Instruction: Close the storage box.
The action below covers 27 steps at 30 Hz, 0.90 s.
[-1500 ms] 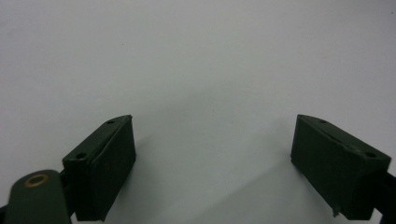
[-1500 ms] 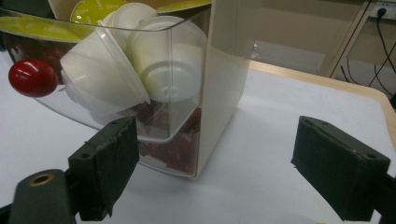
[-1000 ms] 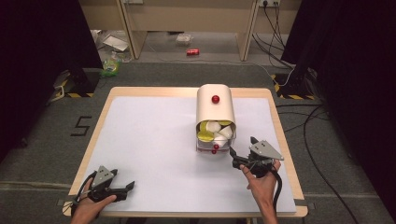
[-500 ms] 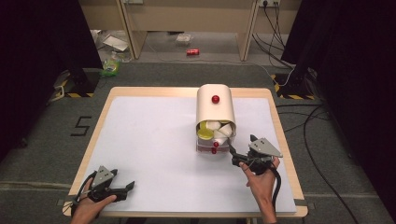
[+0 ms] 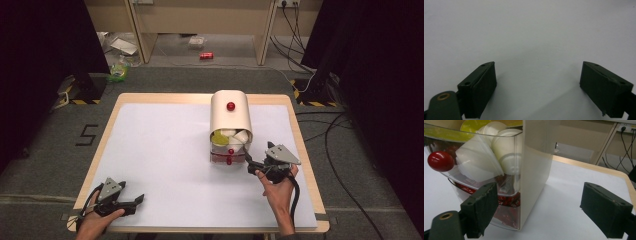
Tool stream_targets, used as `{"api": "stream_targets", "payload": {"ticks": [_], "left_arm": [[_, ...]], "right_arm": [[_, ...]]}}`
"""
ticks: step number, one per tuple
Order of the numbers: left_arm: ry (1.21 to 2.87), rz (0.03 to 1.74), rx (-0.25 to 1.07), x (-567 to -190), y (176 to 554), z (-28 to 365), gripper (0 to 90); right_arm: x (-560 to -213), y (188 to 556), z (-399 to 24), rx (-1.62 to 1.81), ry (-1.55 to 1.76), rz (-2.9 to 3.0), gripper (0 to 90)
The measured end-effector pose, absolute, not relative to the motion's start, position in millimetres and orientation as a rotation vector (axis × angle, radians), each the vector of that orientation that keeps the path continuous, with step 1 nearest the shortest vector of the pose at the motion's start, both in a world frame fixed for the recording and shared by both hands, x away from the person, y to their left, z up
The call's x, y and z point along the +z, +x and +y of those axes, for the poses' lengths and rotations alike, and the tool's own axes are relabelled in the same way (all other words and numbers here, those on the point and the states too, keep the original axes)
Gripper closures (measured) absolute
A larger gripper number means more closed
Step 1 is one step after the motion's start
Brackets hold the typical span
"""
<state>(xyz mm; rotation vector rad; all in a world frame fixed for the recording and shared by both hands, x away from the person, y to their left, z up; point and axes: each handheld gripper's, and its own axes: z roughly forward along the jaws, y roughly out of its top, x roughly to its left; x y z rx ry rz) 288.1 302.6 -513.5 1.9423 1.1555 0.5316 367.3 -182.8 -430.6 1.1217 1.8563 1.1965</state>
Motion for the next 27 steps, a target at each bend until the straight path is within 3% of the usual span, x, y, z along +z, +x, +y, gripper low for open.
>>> {"api": "stream_targets", "payload": {"ticks": [27], "left_arm": [[1.941, 1.155, 0.531, -513.6, 288.1, 302.6, 13.0]], "right_arm": [[-429.6, 375.0, -182.6, 1.190, 1.130, 1.862, 14.2]]}}
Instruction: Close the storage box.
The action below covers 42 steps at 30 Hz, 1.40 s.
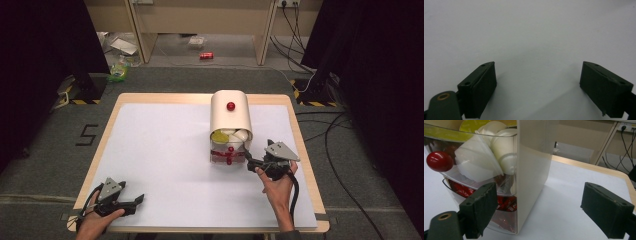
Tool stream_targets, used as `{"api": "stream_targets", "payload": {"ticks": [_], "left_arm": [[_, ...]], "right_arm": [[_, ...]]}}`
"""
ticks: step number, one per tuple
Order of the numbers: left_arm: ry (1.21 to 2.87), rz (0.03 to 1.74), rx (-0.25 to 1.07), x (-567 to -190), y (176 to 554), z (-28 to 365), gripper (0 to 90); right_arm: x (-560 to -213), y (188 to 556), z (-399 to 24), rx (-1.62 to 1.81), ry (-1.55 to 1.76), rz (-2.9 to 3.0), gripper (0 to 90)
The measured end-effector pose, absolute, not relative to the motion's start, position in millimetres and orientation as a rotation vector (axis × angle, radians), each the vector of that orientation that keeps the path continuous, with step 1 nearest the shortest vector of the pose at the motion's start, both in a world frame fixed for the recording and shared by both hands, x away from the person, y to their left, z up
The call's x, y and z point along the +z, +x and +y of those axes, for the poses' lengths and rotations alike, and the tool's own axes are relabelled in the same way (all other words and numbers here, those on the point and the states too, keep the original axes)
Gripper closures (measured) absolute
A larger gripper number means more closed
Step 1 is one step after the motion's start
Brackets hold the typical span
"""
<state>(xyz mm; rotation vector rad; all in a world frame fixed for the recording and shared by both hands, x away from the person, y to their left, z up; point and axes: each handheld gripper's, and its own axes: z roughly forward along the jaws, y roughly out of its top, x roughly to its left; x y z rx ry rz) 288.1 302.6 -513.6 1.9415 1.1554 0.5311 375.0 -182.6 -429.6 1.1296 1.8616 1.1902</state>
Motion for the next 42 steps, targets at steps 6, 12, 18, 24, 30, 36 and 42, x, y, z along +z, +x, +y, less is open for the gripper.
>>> {"api": "stream_targets", "payload": {"ticks": [6, 12, 18, 24, 30, 36, 42], "left_arm": [[1.941, 1.155, 0.531, -514, 288, 303, 13.0], [1.941, 1.155, 0.532, -514, 288, 303, 13.0], [1.941, 1.155, 0.530, -514, 288, 303, 13.0], [1.941, 1.156, 0.529, -514, 288, 303, 13.1], [1.941, 1.156, 0.528, -514, 288, 303, 13.1], [1.941, 1.156, 0.528, -514, 288, 303, 13.1], [1.940, 1.155, 0.525, -514, 288, 303, 13.1]], "right_arm": [[-429, 372, -186, 1.213, 1.134, 1.851, 17.6], [-427, 367, -188, 1.227, 1.123, 1.866, 17.2], [-424, 363, -191, 1.223, 1.108, 1.861, 17.2], [-421, 357, -192, 1.234, 1.103, 1.860, 17.2], [-417, 351, -195, 1.244, 1.091, 1.855, 17.2], [-415, 345, -202, 1.252, 1.102, 1.848, 17.2], [-415, 336, -210, 1.256, 1.122, 1.833, 17.1]]}}
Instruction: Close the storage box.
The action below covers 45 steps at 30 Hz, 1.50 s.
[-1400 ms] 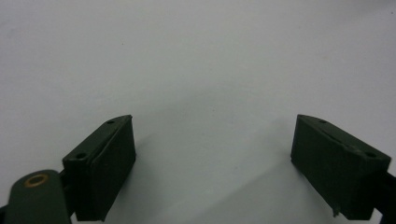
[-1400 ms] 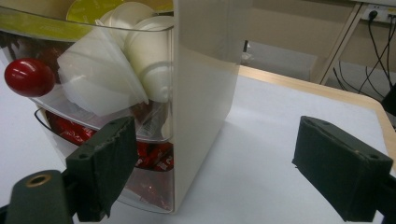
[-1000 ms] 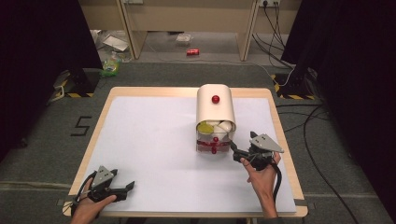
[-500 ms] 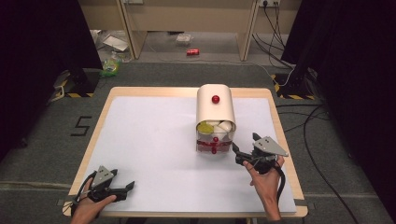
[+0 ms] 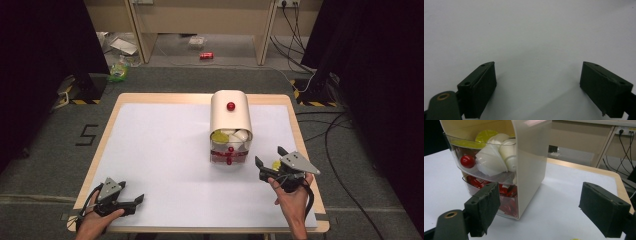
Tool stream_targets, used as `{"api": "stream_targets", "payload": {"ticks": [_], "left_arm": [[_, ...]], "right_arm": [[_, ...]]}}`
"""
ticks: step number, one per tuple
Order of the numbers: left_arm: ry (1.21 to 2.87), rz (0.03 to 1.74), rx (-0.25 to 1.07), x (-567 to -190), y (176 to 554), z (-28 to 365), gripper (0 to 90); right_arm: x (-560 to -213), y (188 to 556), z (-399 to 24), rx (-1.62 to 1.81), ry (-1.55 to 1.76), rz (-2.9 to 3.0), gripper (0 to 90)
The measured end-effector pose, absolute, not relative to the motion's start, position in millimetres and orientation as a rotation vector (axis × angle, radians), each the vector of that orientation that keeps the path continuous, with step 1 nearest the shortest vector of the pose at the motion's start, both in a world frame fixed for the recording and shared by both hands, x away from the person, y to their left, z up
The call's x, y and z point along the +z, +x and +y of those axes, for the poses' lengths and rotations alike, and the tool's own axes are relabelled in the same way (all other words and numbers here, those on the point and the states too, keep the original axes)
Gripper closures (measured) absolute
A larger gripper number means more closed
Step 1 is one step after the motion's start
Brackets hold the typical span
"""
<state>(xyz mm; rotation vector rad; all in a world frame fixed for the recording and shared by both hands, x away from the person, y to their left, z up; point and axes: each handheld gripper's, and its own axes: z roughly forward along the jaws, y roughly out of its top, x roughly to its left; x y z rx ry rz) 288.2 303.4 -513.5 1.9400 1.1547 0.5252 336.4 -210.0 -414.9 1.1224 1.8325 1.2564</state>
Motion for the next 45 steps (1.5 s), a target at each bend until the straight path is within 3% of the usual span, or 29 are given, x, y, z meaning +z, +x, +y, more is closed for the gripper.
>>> {"api": "stream_targets", "payload": {"ticks": [45], "left_arm": [[1.939, 1.154, 0.524, -514, 288, 304, 13.0]], "right_arm": [[-425, 299, -239, 1.243, 1.183, 1.808, 17.1]]}}
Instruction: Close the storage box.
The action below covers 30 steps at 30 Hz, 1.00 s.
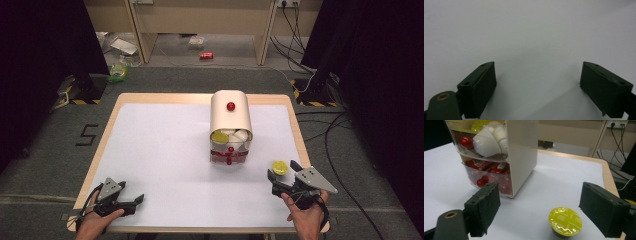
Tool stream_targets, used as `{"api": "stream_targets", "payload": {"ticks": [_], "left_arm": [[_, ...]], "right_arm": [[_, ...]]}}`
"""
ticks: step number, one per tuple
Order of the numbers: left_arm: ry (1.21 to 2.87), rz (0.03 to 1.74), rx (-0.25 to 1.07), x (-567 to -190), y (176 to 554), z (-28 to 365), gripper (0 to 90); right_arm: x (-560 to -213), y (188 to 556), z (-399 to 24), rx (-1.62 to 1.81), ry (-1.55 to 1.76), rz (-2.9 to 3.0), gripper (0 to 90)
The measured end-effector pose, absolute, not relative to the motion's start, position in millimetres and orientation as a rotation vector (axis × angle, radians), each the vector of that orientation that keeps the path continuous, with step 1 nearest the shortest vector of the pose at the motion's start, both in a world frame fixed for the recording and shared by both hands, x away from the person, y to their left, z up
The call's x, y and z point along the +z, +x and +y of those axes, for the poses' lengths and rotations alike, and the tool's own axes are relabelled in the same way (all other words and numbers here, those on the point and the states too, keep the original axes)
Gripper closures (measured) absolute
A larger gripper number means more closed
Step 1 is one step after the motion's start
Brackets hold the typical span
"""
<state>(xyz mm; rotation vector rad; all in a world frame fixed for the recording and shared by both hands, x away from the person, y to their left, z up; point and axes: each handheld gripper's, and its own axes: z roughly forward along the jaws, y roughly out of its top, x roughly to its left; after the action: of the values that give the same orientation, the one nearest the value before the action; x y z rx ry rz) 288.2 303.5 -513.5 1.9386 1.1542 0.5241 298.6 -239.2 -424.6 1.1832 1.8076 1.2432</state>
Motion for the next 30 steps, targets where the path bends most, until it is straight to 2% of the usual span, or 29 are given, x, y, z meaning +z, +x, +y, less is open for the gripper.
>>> {"api": "stream_targets", "payload": {"ticks": [30], "left_arm": [[1.939, 1.153, 0.526, -514, 288, 304, 13.0]], "right_arm": [[-441, 278, -240, 1.195, 1.193, 1.876, 17.1]]}}
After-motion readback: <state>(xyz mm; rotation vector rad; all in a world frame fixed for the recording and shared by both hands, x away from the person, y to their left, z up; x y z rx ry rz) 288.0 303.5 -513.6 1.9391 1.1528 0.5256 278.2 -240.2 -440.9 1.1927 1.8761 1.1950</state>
